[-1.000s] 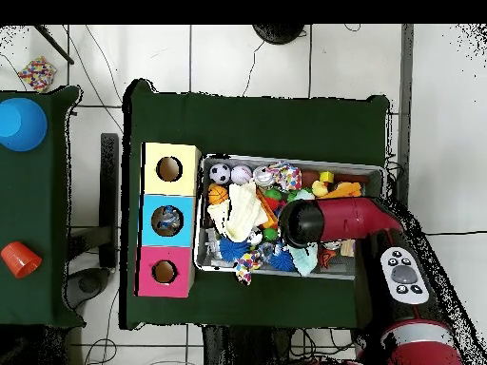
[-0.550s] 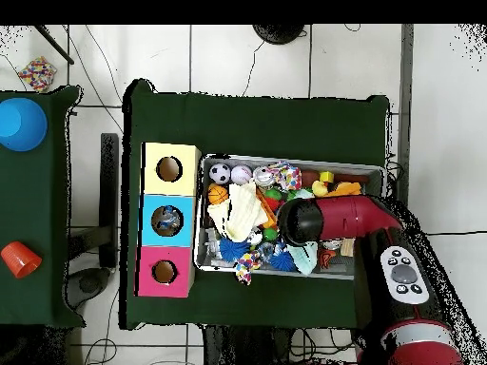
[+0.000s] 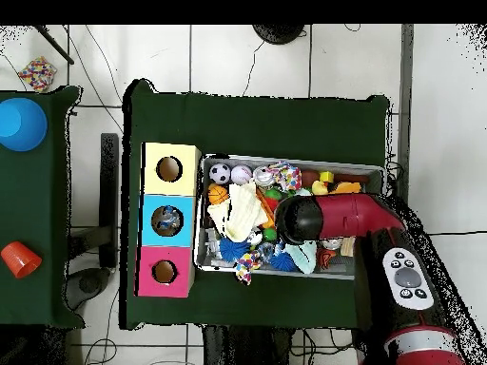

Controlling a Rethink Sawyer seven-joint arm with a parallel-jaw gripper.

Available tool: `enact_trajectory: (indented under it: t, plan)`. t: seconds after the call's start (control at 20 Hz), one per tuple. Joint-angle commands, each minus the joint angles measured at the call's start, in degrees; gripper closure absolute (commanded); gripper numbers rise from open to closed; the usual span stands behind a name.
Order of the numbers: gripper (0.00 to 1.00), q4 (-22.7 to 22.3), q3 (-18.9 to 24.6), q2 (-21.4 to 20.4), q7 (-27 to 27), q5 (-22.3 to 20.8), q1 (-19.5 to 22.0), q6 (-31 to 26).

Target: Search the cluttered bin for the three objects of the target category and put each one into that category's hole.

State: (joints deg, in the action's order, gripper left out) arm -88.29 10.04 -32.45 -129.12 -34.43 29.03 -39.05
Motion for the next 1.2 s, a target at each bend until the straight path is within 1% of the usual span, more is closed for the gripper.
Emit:
enact_trajectory:
  t: [0.05,0.15,0.3,0.4,0.6,0.9,1.05,1.2]
  plan:
    - [1.0,-11.1,11.5,-2.5,8.3,7.7,5.2,0.1]
    - [1.0,-11.7,11.6,-1.9,6.8,7.7,5.7,2.3]
    - [1.0,-10.8,11.7,-0.5,6.6,7.3,6.2,3.2]
    - [1.0,-11.5,12.0,0.0,5.6,7.0,6.6,5.2]
    - [1.0,-13.6,14.3,1.4,3.1,7.9,8.8,10.5]
    - [1.0,-15.1,16.5,3.3,0.0,8.6,10.4,17.2]
    - [1.0,-15.7,16.0,3.8,-2.1,8.2,9.8,20.8]
    - [1.0,-15.5,14.5,3.1,-2.8,8.2,8.3,20.7]
